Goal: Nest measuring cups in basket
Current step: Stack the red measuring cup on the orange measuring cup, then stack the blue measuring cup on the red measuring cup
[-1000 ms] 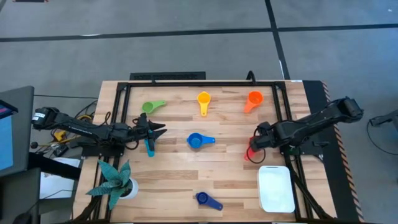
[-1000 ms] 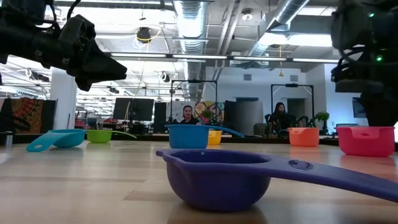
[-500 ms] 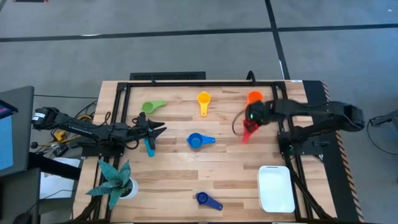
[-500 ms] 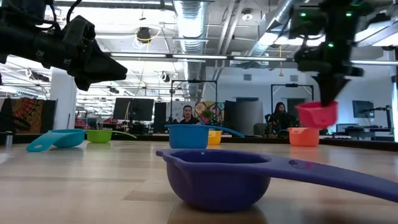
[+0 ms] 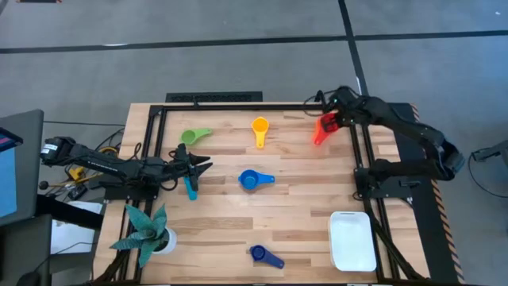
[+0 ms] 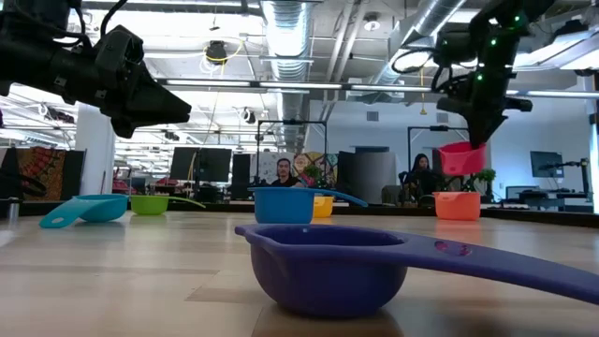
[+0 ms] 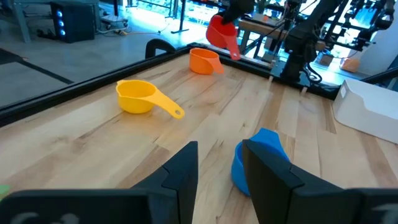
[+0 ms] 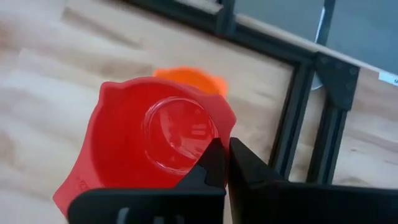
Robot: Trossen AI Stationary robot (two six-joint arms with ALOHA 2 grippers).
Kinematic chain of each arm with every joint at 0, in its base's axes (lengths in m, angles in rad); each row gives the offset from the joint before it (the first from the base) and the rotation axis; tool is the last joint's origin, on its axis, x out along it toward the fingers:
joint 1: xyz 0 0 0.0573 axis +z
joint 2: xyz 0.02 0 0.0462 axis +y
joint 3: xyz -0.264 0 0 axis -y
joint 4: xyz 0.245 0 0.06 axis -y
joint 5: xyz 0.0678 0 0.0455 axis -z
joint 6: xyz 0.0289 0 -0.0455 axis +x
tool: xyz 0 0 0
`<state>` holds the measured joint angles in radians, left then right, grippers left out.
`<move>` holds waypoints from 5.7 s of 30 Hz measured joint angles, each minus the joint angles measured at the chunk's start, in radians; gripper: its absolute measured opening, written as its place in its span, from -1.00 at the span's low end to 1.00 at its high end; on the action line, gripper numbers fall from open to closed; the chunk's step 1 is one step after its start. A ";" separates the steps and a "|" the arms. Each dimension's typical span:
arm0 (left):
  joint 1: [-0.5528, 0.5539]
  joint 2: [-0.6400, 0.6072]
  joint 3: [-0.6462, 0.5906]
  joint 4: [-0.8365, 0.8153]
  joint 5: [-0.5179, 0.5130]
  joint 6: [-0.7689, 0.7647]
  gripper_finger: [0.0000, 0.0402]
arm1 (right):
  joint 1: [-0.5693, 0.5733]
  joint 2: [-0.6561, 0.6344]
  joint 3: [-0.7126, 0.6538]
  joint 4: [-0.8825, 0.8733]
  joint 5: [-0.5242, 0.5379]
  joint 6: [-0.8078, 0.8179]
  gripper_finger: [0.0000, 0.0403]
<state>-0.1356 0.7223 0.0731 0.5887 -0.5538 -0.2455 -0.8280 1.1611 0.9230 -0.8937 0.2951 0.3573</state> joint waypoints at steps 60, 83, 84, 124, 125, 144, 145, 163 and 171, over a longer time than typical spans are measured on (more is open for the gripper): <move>-0.001 -0.435 0.002 -0.440 -0.008 0.139 -0.44 | 0.045 -0.037 -0.089 0.238 -0.098 0.014 -0.28; -0.012 -0.659 -0.011 -0.669 0.059 0.219 -0.44 | 0.599 -0.135 -0.088 0.291 0.208 0.219 -0.31; -0.012 -0.661 -0.010 -0.683 0.060 0.211 -0.44 | 0.608 -0.135 -0.088 0.296 0.211 0.219 -0.31; -0.012 -0.652 -0.006 -0.703 0.058 0.198 -0.44 | 0.736 -0.126 -0.087 0.375 0.271 0.261 -0.39; -0.012 -0.652 -0.006 -0.703 0.058 0.199 -0.44 | 0.736 -0.126 -0.087 0.368 0.268 0.263 -0.39; -0.012 -0.652 -0.007 -0.703 0.057 0.197 -0.44 | 0.748 0.302 0.016 0.720 0.044 0.165 -0.41; -0.012 -0.652 -0.007 -0.703 0.057 0.197 -0.44 | 0.756 0.334 0.035 0.719 0.044 0.165 -0.41; -0.012 -0.650 -0.007 -0.703 0.058 0.197 -0.44 | 0.835 0.492 0.165 0.728 0.018 0.157 -0.41; -0.012 -0.650 -0.007 -0.703 0.058 0.197 -0.44 | 0.865 0.491 0.165 0.727 0.021 0.192 -0.41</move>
<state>-0.1479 0.0719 0.0658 -0.1146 -0.4961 -0.0486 0.0371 1.6524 1.0878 -0.1671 0.3158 0.5497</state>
